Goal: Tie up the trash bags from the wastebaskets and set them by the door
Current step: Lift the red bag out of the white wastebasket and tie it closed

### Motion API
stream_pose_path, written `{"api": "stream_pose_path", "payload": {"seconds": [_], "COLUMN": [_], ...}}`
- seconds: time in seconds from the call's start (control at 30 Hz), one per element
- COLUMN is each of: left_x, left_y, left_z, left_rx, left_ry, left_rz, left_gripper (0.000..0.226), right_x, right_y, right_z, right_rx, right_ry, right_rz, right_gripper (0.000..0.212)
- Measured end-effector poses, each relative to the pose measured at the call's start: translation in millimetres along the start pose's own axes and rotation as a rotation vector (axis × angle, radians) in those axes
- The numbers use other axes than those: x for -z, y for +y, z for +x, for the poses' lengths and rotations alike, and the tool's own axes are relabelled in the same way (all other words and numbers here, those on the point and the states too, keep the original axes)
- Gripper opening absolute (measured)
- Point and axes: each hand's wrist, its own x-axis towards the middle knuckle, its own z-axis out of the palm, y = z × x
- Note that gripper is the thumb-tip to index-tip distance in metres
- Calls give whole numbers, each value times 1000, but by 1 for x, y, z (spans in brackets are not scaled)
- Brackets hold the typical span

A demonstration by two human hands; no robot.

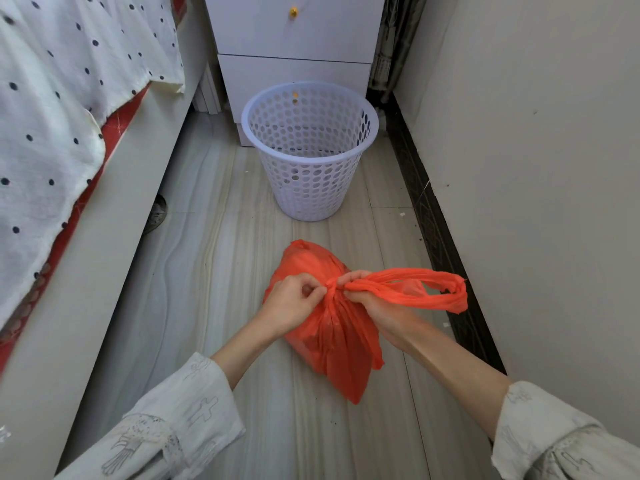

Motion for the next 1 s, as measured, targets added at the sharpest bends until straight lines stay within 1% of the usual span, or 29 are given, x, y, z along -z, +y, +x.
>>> {"api": "stream_pose_path", "payload": {"seconds": [0.03,0.1,0.2,0.27,0.33,0.37,0.47,0.53,0.6,0.63,0.7,0.73,0.77,0.8,0.9,1.0], "left_x": [0,1,0,-3,-5,-5,-2,-1,-1,-1,-2,-2,-3,-3,-6,-10], "left_y": [-1,-2,-1,-1,-2,-3,-4,-2,2,4,8,10,12,14,25,32], "left_z": [0,-1,-2,-2,-1,0,0,-3,-6,-7,-7,-7,-6,-6,-8,-11], "left_rx": [2,-34,-184,-251,-271,-277,-289,-314,-390,-443,-543,-579,-613,-641,-687,-722], "left_ry": [23,47,43,18,-5,-5,-12,-25,1,28,69,75,79,81,108,90], "left_rz": [-13,-27,21,27,7,11,122,294,475,544,630,649,659,667,683,644], "left_gripper": [7,17,32,36,32,26,8,12,25,30,31,30,27,25,15,13], "right_x": [1,4,8,10,11,11,11,14,18,19,21,22,25,27,37,49], "right_y": [1,3,5,5,3,3,-3,-6,-4,-3,-2,-4,-7,-12,-18,-19], "right_z": [0,-1,0,2,2,2,-2,-2,3,5,9,10,10,8,9,15], "right_rx": [32,69,93,94,67,49,-15,-30,-70,-100,-182,-213,-229,-231,-209,-212], "right_ry": [1,-3,-24,-16,-16,-29,-66,-18,23,37,86,115,131,148,272,353], "right_rz": [-29,-56,-66,-73,-61,-48,11,-20,-89,-127,-168,-157,-125,-95,-106,-157], "right_gripper": [24,18,16,16,17,17,9,9,14,21,39,36,26,21,24,22]}}
